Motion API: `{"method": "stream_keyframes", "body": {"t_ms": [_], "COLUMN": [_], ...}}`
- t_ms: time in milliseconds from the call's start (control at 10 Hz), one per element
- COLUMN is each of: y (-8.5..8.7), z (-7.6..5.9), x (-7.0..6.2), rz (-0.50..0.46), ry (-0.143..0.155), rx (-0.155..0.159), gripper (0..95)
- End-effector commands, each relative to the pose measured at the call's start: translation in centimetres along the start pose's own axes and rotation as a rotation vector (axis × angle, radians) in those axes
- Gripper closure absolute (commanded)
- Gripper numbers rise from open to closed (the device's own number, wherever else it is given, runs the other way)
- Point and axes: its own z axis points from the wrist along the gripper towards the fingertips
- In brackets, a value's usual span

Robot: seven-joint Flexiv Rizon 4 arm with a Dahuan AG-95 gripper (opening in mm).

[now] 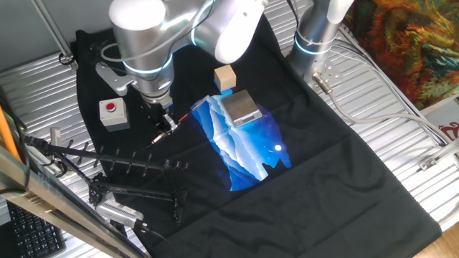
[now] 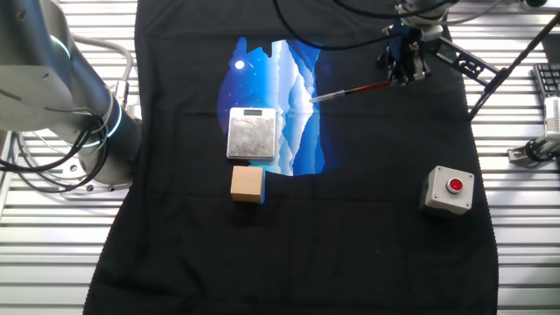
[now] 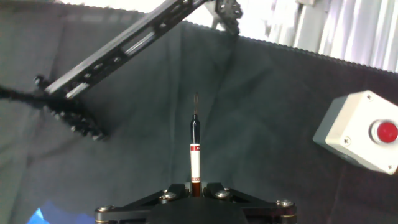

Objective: Place the brush on the pen rack

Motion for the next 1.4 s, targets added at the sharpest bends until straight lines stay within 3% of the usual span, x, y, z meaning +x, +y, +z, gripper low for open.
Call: {"method": "stream_keyframes", "body": {"t_ms": [100,300,700,800,1300,1400], "y": [-0.2,-0.4,-0.7,-0.7,-0.8,-0.8], "z": [-0.4,-0.6,-0.8,-0.8,-0.7,-0.7], "x": [0.9,1.4,2.1,2.1,2.3,2.3], "rz": [-0.046,-0.071,-0.053,-0.054,-0.106,-0.11], "ry": [-0.002,0.016,-0.009,0.005,0.01,0.014], "rx": [-0.009,-0.019,-0.047,-0.047,-0.042,-0.023], "gripper": [95.0,95.0,95.0,95.0,95.0,95.0]}}
